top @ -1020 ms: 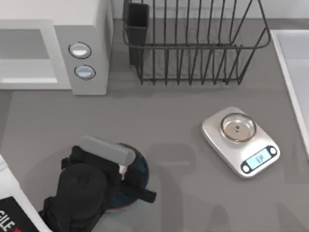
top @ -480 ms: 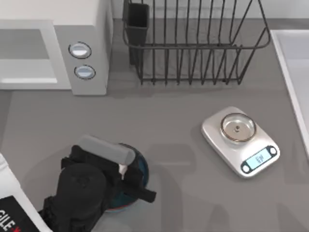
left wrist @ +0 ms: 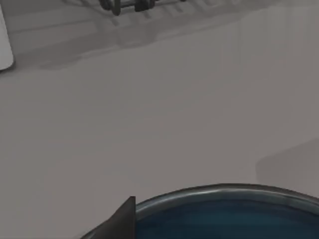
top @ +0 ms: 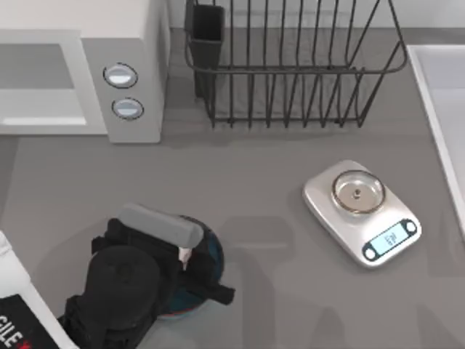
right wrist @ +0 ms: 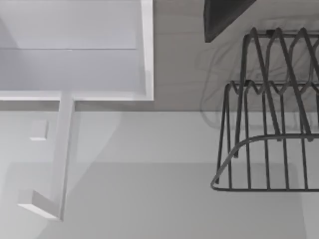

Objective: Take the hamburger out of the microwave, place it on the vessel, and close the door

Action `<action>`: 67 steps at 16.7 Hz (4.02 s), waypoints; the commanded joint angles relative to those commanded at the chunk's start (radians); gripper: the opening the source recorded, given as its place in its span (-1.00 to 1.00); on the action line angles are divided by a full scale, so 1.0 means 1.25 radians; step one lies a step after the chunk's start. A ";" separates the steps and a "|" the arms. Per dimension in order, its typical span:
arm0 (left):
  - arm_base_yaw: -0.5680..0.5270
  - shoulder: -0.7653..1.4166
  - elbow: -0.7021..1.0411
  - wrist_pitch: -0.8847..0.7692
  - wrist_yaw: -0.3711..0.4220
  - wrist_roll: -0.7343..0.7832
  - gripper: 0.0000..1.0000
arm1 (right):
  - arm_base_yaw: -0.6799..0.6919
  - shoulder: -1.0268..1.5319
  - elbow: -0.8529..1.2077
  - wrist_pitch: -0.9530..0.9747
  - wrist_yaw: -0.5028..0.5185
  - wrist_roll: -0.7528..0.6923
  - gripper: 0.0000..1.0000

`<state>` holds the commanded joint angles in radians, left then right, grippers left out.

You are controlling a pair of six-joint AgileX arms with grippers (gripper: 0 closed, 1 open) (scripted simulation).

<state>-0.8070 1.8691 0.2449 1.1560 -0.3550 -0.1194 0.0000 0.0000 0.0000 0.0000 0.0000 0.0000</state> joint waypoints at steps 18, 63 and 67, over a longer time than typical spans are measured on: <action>0.202 -0.565 -0.094 -0.298 0.088 0.020 1.00 | 0.000 0.000 0.000 0.000 0.000 0.000 1.00; 0.667 -1.469 -0.170 -0.940 0.298 0.115 -1.00 | 0.000 0.000 0.000 0.000 0.000 0.000 1.00; 0.778 -1.315 -0.030 -1.020 0.369 0.211 -1.00 | 0.000 0.000 0.000 0.000 0.000 0.000 1.00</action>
<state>0.1649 0.2252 0.2068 -0.1185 0.1060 0.1446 0.0000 0.0000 0.0000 0.0000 0.0000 0.0000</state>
